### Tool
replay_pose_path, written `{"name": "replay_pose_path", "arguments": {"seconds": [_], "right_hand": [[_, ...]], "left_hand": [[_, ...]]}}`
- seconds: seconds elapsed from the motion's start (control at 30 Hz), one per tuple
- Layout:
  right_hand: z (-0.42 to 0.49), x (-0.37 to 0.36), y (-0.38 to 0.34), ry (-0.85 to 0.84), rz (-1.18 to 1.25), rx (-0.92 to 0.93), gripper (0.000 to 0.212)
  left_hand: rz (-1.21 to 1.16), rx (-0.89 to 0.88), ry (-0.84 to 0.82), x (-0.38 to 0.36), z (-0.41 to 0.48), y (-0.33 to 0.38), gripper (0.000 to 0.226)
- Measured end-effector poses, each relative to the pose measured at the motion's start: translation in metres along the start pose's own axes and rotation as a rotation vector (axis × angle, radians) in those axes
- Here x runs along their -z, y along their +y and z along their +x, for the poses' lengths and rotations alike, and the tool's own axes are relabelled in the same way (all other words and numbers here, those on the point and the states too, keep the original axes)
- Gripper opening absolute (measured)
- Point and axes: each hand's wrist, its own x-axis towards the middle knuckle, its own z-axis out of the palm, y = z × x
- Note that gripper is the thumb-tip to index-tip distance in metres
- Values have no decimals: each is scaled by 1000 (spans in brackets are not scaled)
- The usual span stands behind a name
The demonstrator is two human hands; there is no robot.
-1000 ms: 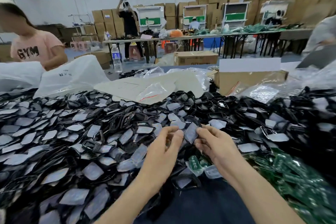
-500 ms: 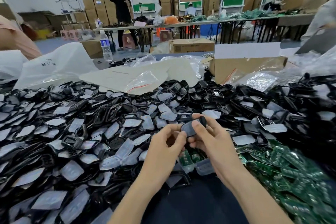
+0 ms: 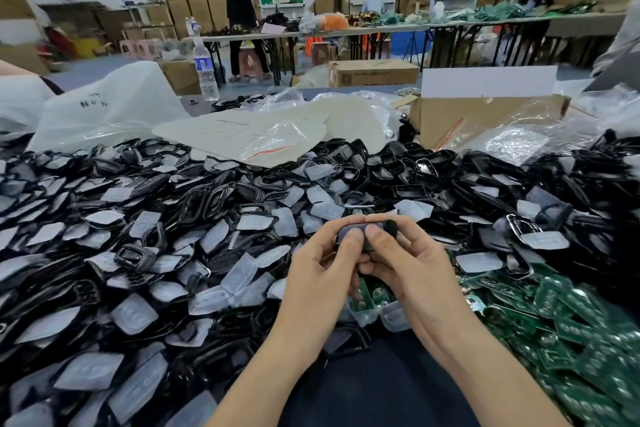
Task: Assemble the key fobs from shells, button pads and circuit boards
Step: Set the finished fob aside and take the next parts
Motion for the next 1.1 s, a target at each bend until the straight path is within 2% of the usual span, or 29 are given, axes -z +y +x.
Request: {"name": "replay_pose_path", "arguments": {"seconds": [0.37, 0.67, 0.97, 1.1], "right_hand": [[-4, -3, -5, -12, 42, -4, 14], [-4, -5, -2, 4, 16, 5, 13], [-5, -6, -3, 38, 9, -1, 16], [-5, -6, -1, 67, -4, -8, 17]], "left_hand": [[-163, 87, -47, 1, -1, 5, 31], [-88, 52, -23, 1, -3, 9, 25], [-178, 109, -80, 1, -3, 11, 36], [-111, 79, -50, 0, -4, 10, 37]]}}
